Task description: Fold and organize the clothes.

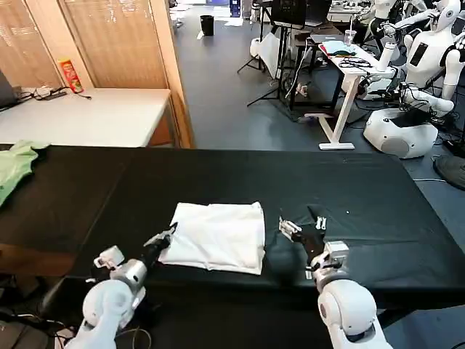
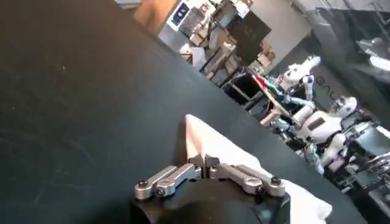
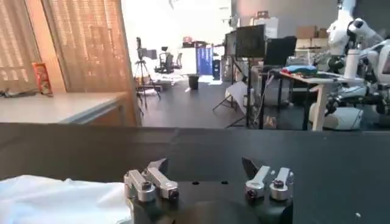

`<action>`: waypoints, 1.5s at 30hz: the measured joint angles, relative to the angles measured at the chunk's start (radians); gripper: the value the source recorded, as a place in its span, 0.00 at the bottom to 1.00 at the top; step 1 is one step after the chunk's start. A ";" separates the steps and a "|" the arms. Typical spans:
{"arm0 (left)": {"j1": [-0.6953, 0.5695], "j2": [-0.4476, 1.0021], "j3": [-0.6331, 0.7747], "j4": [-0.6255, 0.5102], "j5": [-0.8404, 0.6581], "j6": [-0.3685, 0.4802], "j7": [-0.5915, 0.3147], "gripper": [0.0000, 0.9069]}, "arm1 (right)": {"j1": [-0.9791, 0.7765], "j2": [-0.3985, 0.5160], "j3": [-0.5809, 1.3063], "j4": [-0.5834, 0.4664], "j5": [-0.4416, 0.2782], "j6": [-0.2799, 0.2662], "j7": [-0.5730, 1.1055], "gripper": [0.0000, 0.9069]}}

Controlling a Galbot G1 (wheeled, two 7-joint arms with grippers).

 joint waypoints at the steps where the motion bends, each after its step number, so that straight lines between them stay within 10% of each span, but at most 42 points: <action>1: 0.002 0.010 -0.005 -0.008 0.052 -0.002 0.009 0.00 | -0.002 0.000 0.003 0.001 0.000 0.001 0.000 0.97; 21: 0.061 0.445 -0.248 -0.186 0.564 -0.055 -0.009 0.00 | -0.019 0.016 -0.013 0.018 -0.004 0.000 0.000 0.97; 32: -0.003 0.253 0.072 -0.249 0.501 -0.043 -0.087 0.00 | -0.061 0.025 -0.012 0.038 -0.026 0.002 -0.007 0.97; 33: -0.011 0.229 0.105 -0.235 0.500 -0.043 -0.088 0.97 | -0.064 0.025 -0.012 0.038 -0.026 0.001 -0.008 0.97; 45: -0.020 0.092 0.284 -0.198 0.536 -0.114 0.020 0.97 | -0.028 -0.009 -0.081 0.005 0.162 -0.103 -0.005 0.97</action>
